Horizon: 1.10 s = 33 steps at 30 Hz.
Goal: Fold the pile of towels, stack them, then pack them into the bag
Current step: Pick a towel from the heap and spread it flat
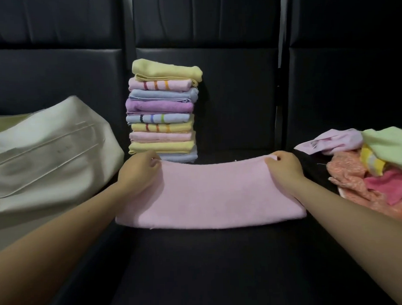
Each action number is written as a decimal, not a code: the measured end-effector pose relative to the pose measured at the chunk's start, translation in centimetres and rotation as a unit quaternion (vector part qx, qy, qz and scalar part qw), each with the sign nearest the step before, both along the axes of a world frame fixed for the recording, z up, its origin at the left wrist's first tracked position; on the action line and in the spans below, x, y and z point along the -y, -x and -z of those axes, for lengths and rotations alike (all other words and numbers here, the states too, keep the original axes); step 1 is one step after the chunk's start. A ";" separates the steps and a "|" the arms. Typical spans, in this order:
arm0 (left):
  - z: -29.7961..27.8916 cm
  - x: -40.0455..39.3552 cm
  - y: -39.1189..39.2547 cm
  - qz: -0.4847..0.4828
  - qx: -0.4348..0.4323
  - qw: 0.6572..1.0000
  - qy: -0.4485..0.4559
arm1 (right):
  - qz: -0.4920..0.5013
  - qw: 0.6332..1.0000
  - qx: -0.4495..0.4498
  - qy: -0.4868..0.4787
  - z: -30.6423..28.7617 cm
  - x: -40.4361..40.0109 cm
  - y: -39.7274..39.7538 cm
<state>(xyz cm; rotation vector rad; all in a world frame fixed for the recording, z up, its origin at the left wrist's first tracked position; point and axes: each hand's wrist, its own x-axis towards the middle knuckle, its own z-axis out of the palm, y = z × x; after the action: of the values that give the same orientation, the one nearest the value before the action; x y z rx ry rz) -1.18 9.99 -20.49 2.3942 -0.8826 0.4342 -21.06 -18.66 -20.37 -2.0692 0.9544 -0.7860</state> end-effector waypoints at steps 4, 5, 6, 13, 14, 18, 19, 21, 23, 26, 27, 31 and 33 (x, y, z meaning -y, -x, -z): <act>2.7 -0.1 -2.0 -0.020 0.022 0.998 -0.057 | 0.021 0.994 -0.085 0.063 2.2 0.6 -1.2; 3.0 -0.2 -2.4 -0.022 0.024 0.997 -0.063 | 0.021 0.989 -0.112 0.090 2.4 0.6 -1.4; 3.2 -0.3 -2.7 -0.025 0.020 0.998 -0.062 | 0.021 0.984 -0.137 0.110 2.5 0.5 -1.5; 1.7 -0.8 -0.6 -0.107 0.015 0.986 -0.129 | 0.055 0.978 -0.201 0.025 0.5 -1.8 -0.3; 1.3 -0.5 0.5 -0.099 0.036 0.983 -0.152 | 0.054 0.975 -0.217 0.002 0.1 -2.2 0.3; 0.0 1.1 6.4 0.010 0.020 0.991 -0.132 | -0.001 0.957 -0.290 0.003 -1.1 -3.6 3.3; 0.0 1.4 7.8 0.035 -0.018 0.991 -0.128 | -0.006 0.957 -0.291 0.000 -1.2 -3.9 4.0; 0.5 1.5 10.1 0.066 -0.092 0.978 -0.175 | -0.012 0.957 -0.289 -0.006 -1.1 -4.4 5.1; 1.3 1.3 11.4 0.081 -0.105 0.956 -0.263 | -0.026 0.968 -0.245 -0.041 -0.6 -4.6 5.8; 1.8 1.1 12.0 0.082 -0.094 0.948 -0.293 | -0.021 0.979 -0.083 -0.182 -0.6 -4.8 6.5; 1.8 1.1 12.0 0.081 -0.092 0.950 -0.286 | -0.017 0.971 -0.038 -0.234 -0.8 -5.0 6.6; 1.7 0.6 11.6 0.109 -0.061 0.970 -0.209 | -0.051 0.949 0.079 -0.302 -2.3 -7.0 5.2; 1.6 0.4 11.1 0.124 -0.058 0.980 -0.145 | -0.101 0.958 0.099 -0.248 -3.5 -9.0 4.2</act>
<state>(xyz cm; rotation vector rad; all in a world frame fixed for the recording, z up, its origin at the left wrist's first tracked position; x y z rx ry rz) -12.26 9.59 -22.05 2.4900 -1.2425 0.0717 -25.29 -9.61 -16.86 -1.5863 0.7247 -0.5628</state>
